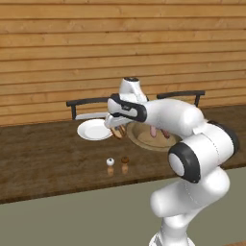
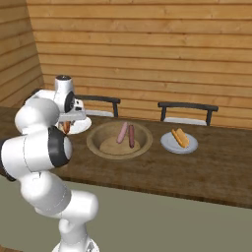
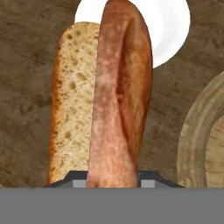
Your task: Place one bun and one sausage from the bowl on each plate.
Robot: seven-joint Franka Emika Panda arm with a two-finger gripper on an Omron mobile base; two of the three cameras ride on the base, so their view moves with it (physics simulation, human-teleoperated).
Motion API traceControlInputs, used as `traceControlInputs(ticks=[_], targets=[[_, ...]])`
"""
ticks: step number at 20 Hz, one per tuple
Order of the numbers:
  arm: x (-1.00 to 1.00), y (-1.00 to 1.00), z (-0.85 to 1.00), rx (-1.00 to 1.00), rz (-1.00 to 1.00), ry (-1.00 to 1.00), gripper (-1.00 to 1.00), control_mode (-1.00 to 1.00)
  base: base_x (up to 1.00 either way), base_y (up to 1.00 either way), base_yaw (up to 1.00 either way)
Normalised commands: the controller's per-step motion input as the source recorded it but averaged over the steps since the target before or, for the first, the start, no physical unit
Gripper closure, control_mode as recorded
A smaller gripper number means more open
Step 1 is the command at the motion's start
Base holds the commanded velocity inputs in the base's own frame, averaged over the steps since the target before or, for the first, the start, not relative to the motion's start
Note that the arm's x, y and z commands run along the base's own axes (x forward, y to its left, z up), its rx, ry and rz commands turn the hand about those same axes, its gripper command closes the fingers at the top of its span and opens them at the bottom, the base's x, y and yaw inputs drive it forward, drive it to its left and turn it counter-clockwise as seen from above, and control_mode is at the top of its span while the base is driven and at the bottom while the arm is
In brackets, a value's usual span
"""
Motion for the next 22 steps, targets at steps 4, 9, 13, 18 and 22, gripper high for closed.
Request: traceControlInputs(ticks=[4,9,13,18,22], targets=[[0.0,0.27,0.0,0.0,0.12,-0.06,1.0,-1.0,0.0,0.0,0.0],[0.51,0.56,0.0,-0.05,0.1,-0.01,1.0,-1.0,0.0,0.0,0.0],[0.82,0.7,0.0,-0.09,0.05,0.0,1.0,-1.0,0.0,0.0,0.0],[0.68,0.34,-0.2,-0.09,0.0,0.0,1.0,-1.0,0.0,0.0,0.0],[0.49,0.0,-0.51,-0.08,0.0,0.0,1.0,-1.0,0.0,0.0,0.0]])
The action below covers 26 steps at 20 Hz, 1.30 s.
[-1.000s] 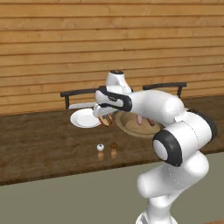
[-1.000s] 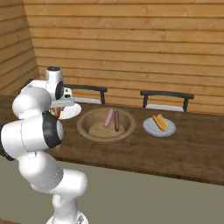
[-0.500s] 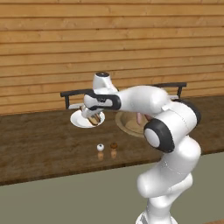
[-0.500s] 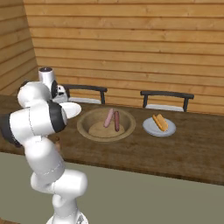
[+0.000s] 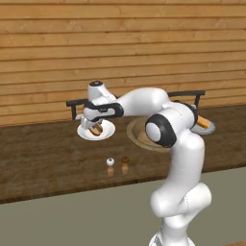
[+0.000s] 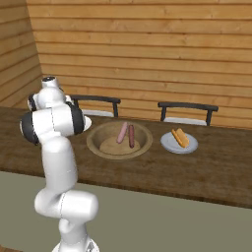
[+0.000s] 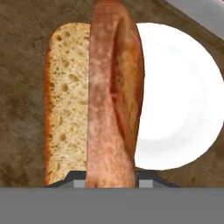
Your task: Place one bun and one sausage from the bowl on each plate.
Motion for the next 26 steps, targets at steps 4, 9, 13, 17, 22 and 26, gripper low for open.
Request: traceControlInputs(ticks=[4,9,13,17,22,26], targets=[[0.37,0.0,-0.34,-0.05,0.0,0.02,1.0,-1.0,0.0,0.0,0.0],[0.38,0.0,-0.3,-0.05,0.0,0.07,1.0,-1.0,0.0,0.0,0.0],[0.43,0.11,-0.34,-0.05,0.0,0.08,1.0,-1.0,0.0,0.0,0.0],[0.29,0.12,-0.3,-0.05,0.0,0.1,1.0,-1.0,0.0,0.0,0.0],[0.22,0.0,-0.04,-0.01,0.0,0.01,1.0,-1.0,0.0,0.0,0.0],[0.48,0.0,-0.03,-0.02,-0.02,0.0,1.0,-1.0,0.0,0.0,0.0]])
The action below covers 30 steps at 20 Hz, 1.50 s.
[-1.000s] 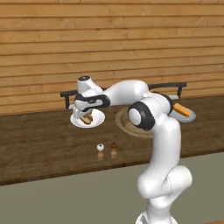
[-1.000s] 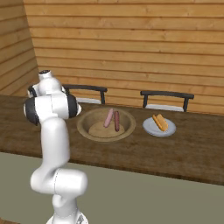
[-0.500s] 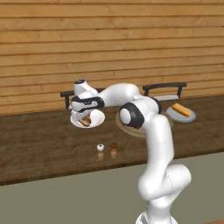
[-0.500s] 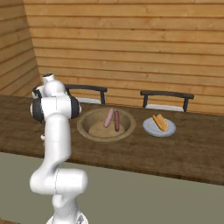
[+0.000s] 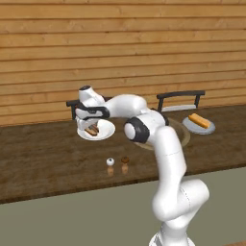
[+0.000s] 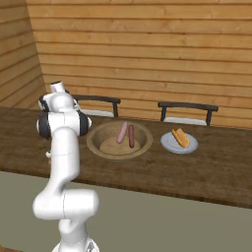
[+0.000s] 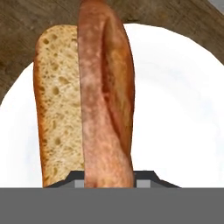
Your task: Place one bun and one sausage from the bowl on each plate.
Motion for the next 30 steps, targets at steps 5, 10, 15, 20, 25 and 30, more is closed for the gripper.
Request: traceControlInputs(ticks=[5,10,15,20,25,30], targets=[[0.02,0.0,-0.04,0.0,0.0,0.0,-1.0,-1.0,0.0,0.0,0.0],[-0.1,0.0,0.0,0.0,0.0,0.0,-1.0,-1.0,0.0,0.0,0.0],[0.0,-0.02,0.02,0.0,0.0,0.0,-1.0,-1.0,0.0,0.0,0.0],[-0.86,-0.6,0.41,0.08,0.0,-0.1,-1.0,-1.0,0.0,0.0,0.0],[-0.99,-0.73,0.35,0.11,0.0,-0.17,-1.0,-1.0,0.0,0.0,0.0],[-1.0,-0.81,0.17,0.15,0.0,-0.21,-1.0,-1.0,0.0,0.0,0.0]])
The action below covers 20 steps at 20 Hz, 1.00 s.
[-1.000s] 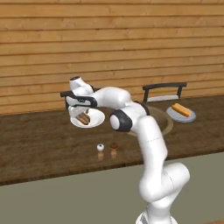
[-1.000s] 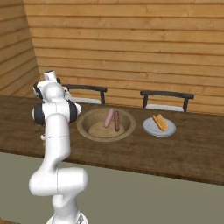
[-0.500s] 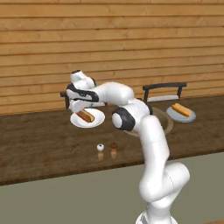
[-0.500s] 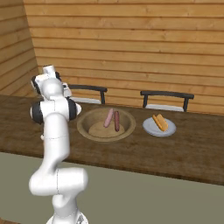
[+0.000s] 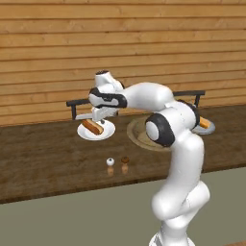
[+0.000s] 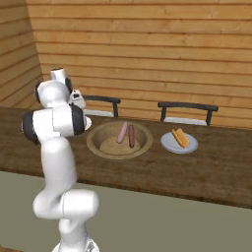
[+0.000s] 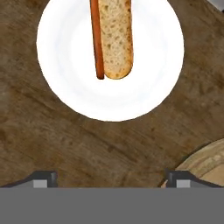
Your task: Place one bun and one sausage from the bowl on each plate.
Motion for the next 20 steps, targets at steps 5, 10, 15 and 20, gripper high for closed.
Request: traceControlInputs(ticks=[5,10,15,20], targets=[[-0.57,-0.94,0.32,0.11,-0.02,-0.15,-1.0,-1.0,0.0,0.0,0.0],[0.22,-0.93,0.35,0.04,-0.17,0.03,-1.0,-1.0,0.0,0.0,0.0],[0.6,-0.69,0.07,0.0,-0.23,0.2,-1.0,-1.0,0.0,0.0,0.0],[0.2,-0.45,-0.28,0.0,-0.11,0.07,-1.0,-1.0,0.0,0.0,0.0]])
